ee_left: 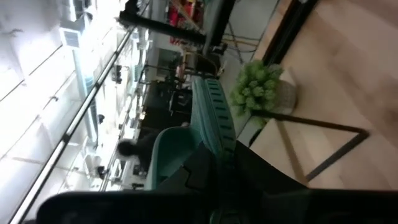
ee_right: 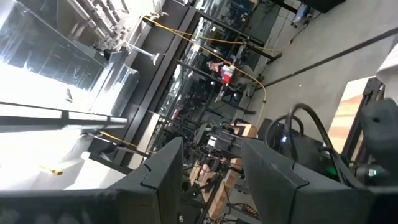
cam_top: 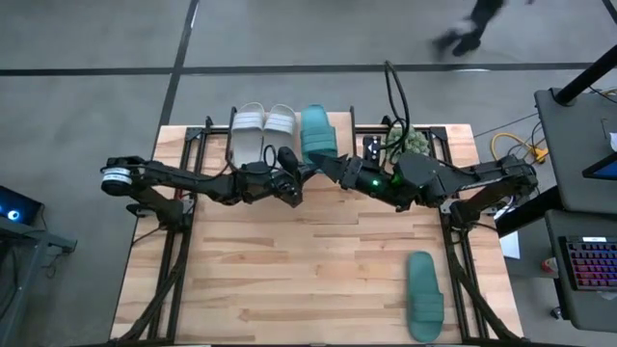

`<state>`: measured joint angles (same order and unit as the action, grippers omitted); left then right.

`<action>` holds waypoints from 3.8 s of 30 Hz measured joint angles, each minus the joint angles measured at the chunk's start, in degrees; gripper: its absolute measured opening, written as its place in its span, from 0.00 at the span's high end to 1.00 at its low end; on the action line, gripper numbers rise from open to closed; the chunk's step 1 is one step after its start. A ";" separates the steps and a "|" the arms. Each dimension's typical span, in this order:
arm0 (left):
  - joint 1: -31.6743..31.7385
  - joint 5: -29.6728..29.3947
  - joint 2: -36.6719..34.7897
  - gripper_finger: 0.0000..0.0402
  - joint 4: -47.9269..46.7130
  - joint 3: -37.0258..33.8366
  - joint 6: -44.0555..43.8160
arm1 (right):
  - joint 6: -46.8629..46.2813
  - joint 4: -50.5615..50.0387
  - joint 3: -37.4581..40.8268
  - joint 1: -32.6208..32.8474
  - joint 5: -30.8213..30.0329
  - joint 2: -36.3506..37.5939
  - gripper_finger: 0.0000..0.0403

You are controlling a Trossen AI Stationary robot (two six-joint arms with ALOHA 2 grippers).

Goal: Pick and place slides into the shelf
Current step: Put the left green slipper on the shelf

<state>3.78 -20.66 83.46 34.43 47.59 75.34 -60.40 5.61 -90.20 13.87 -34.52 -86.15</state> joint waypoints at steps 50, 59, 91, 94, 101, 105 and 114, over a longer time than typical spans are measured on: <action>5.51 3.91 0.59 0.96 -0.34 -6.55 -10.35 | 2.57 2.58 -0.02 0.00 -0.04 -0.16 0.62; 5.54 2.46 0.58 0.95 -0.36 -6.75 -10.35 | 3.29 2.44 -0.02 -0.01 -0.04 -0.18 0.62; 5.61 -4.40 -2.82 0.94 -0.36 -11.63 -10.50 | 4.94 2.36 -0.02 -0.01 -0.09 -0.18 0.62; 5.61 -4.80 -2.84 0.94 -0.32 -11.63 -10.53 | 4.90 2.36 -0.02 0.00 -0.09 -0.18 0.62; 5.61 -5.73 -2.93 0.94 -0.25 -11.63 -10.50 | 4.70 2.33 -0.02 -0.02 -0.07 -0.18 0.62; 5.59 -6.82 -2.93 0.93 -0.73 -11.63 -10.50 | 4.54 2.16 0.00 -0.02 -0.07 -0.18 0.62; 5.61 -9.72 -2.95 0.78 -0.84 -11.63 -10.55 | 4.76 2.14 -0.02 -0.01 -0.07 -0.18 0.62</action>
<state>9.39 -30.38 80.51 33.58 35.97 64.79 -55.64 7.75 -90.21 13.85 -34.59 -86.32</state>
